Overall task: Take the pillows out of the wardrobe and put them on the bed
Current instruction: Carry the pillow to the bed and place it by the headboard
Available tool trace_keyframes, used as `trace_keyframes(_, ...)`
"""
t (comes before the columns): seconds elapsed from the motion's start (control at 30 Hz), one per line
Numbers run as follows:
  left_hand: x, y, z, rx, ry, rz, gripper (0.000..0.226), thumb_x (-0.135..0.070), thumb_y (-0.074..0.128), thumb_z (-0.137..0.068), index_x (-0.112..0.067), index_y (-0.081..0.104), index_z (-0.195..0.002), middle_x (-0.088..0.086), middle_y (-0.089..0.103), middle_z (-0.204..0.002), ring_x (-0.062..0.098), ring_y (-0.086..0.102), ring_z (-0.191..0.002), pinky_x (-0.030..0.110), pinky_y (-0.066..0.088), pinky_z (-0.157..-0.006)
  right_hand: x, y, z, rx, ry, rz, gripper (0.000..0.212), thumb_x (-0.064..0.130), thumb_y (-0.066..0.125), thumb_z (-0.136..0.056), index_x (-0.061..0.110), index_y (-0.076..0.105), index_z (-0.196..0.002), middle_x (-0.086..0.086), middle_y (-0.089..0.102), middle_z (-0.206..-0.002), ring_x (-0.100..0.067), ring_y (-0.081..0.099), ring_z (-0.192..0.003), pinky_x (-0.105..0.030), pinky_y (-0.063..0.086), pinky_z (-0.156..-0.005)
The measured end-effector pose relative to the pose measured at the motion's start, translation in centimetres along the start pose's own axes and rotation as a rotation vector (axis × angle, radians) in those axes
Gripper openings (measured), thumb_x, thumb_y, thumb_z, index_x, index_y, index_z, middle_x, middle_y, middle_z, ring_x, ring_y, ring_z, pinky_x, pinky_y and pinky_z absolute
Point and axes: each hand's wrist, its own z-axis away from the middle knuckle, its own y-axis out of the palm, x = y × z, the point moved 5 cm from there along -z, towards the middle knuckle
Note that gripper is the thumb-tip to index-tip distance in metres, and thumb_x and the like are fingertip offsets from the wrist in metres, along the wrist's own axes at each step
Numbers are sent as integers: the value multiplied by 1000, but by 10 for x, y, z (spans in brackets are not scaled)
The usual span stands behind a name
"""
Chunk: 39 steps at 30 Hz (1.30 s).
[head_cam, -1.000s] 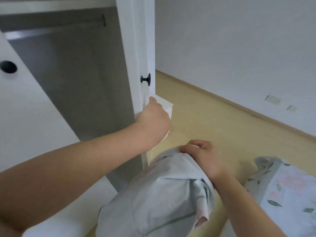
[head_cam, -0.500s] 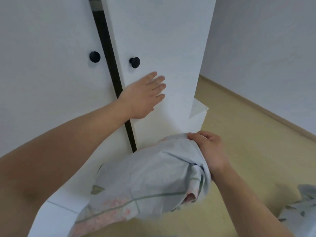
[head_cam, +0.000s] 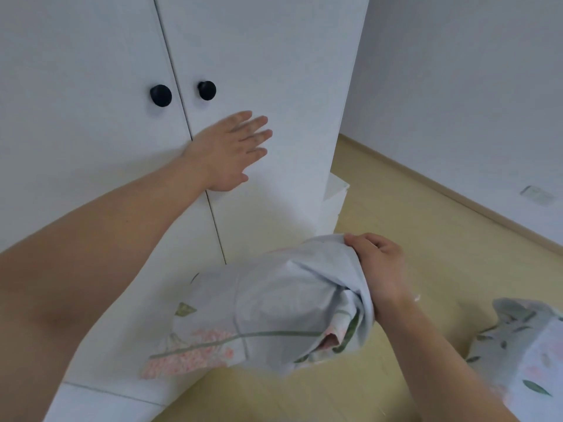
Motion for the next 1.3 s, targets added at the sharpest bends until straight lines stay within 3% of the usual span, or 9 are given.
trace_keyframes(0.23,-1,-7,0,12,-45,213,73,-64,32,-95,-28,21,-158,1,9,-169,26,-8,-156,49,-6,-124,-5,-30,6,-123,7,-7,43,40,69,-76,0,57,-67,-16,51,-65,-23,47,-64,-42,43,-64)
trace_keyframes(0.37,-51,-31,5,43,-210,1148,56,-54,51,-96,-28,48,-145,-2,53,-148,22,43,-141,40,28,-119,-12,-61,9,-225,41,10,40,44,68,-77,4,66,-76,-27,65,-82,-26,56,-67,-54,54,-70)
trace_keyframes(0.43,-99,-33,6,202,-250,1518,40,-53,57,-95,-27,67,-123,-4,68,-127,17,63,-115,33,46,-100,-14,-80,10,-271,69,-22,35,40,70,-80,5,68,-77,-27,67,-87,-25,58,-68,-53,55,-71)
trace_keyframes(0.5,-142,-26,10,536,-260,1682,52,-66,49,-92,-24,70,-113,3,70,-124,22,64,-116,29,44,-93,-17,-99,11,-306,107,-73,29,33,71,-84,4,70,-79,-25,69,-91,-26,61,-71,-53,57,-76)
trace_keyframes(0.6,-198,-20,16,1199,-188,2074,80,-87,53,-72,-25,69,-121,3,71,-126,25,66,-119,45,45,-109,-23,-127,10,-376,123,-72,26,27,69,-88,2,73,-83,-24,71,-97,-31,66,-78,-51,57,-83)
trace_keyframes(0.7,-224,-45,-3,1353,-58,2335,77,-79,60,-75,-22,71,-125,8,70,-129,28,65,-122,49,40,-114,-32,-155,1,-427,121,-45,33,23,66,-92,-9,70,-96,-29,66,-105,-39,62,-88,-34,55,-65)
trace_keyframes(0.87,-261,-85,-65,1367,-63,2491,78,-62,85,-61,-17,72,-124,14,64,-137,36,59,-128,53,35,-116,-46,-220,-27,-486,233,-123,35,32,70,-88,-2,71,-93,-28,69,-103,-27,63,-77,-50,57,-81)
trace_keyframes(1.07,-309,-150,-172,1549,101,2495,69,-64,71,-79,-16,70,-128,15,63,-138,36,58,-129,50,37,-115,-64,-306,-82,-550,243,-130,24,32,66,-94,9,73,-88,-12,72,-84,-20,64,-74,-31,51,-66)
trace_keyframes(1.3,-328,-237,-374,1292,87,2504,38,-25,71,-83,-10,71,-118,14,77,-97,28,75,-78,36,60,-64,-76,-432,-161,-518,389,-6,27,41,62,-95,14,68,-98,-9,74,-90,-24,69,-79,-34,54,-66)
